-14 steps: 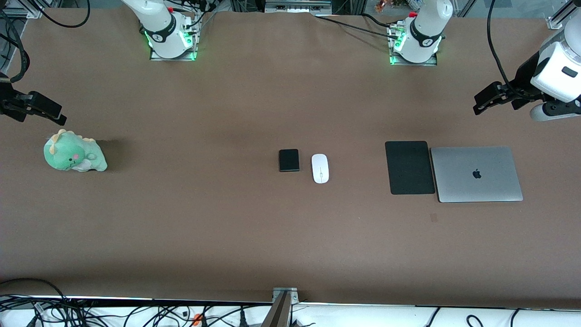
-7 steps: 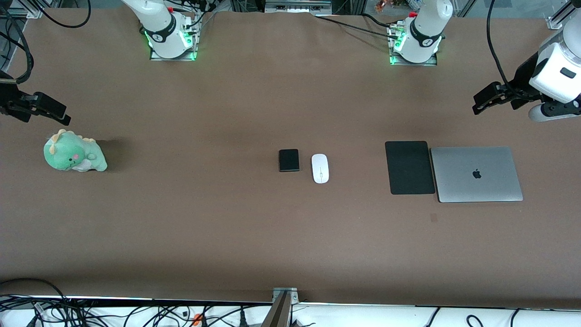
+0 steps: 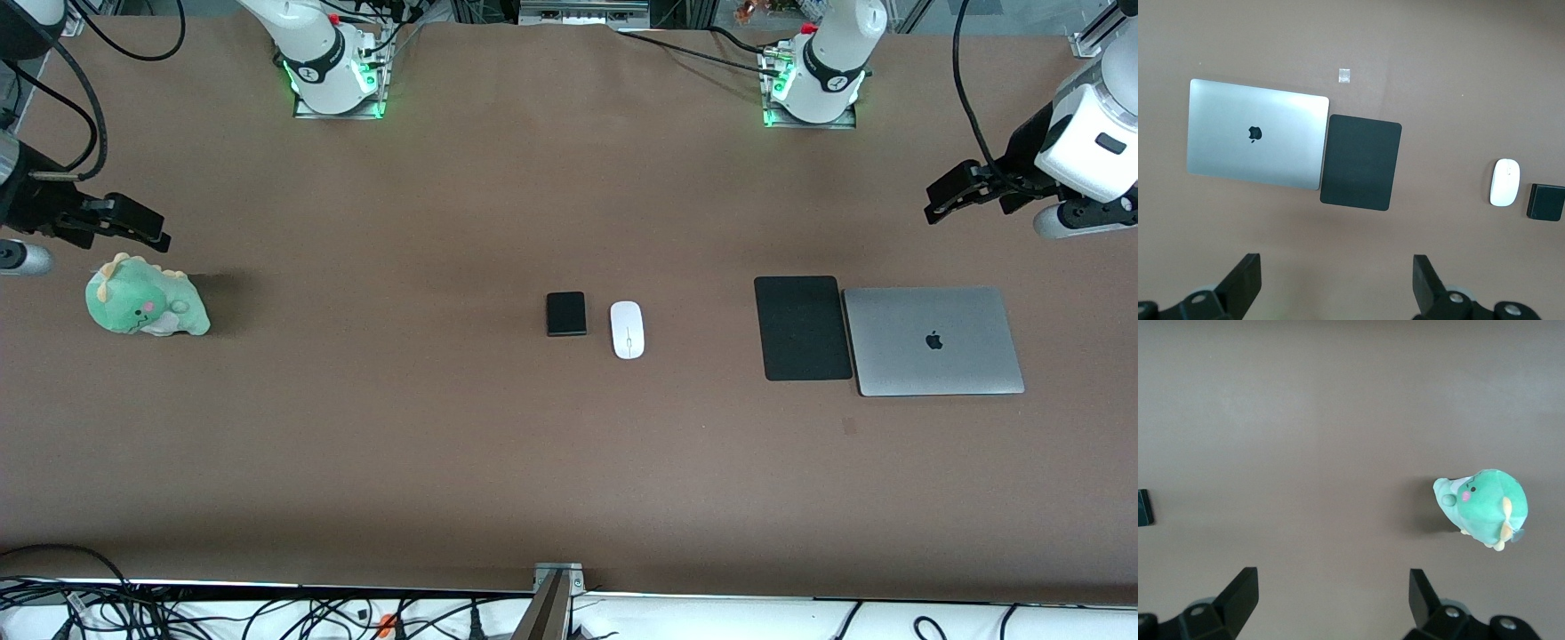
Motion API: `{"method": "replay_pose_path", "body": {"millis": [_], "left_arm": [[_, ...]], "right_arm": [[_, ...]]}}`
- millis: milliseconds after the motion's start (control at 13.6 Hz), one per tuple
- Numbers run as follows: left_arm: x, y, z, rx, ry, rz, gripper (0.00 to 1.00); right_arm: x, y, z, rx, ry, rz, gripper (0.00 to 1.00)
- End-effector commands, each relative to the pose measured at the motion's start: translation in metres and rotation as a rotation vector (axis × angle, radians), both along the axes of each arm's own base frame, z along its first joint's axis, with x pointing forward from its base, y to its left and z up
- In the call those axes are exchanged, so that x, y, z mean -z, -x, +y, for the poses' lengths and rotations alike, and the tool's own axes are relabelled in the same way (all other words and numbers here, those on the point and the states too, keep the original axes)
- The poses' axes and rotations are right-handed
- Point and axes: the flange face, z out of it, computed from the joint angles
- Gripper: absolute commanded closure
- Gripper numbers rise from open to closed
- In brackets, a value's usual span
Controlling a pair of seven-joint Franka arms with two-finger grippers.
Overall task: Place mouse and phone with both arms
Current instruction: 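Move the right gripper to the black phone while the left gripper advances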
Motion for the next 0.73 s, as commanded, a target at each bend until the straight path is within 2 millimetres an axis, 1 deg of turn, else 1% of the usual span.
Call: {"method": "replay_pose_path", "body": {"millis": [0,220,293,513,660], "left_arm": [[-0.003,0.000,-0.002,0.010,-0.003,0.009,0.00],[-0.002,0.000,-0.002,0.010,-0.003,0.014,0.00],[0.000,0.000,-0.003,0.013,-0.003,0.017,0.00],[0.007,0.000,-0.007,0.011,-0.004,0.039,0.00],[0.015,-0.004,-0.009,0.014,-0.002,0.051,0.00]], "right_arm": [[0.020,-0.001,0.008,-0.008,-0.017,0.046,0.00],[0.042,-0.010,0.015,-0.020,-0.017,0.080,0.00],[0.046,-0.012,0.018,-0.024,-0.016,0.084,0.00],[0.066,-0.021,0.033,-0.034,-0.015,0.098,0.00],[0.084,-0.028,0.053,-0.020,-0.017,0.099,0.00]]}}
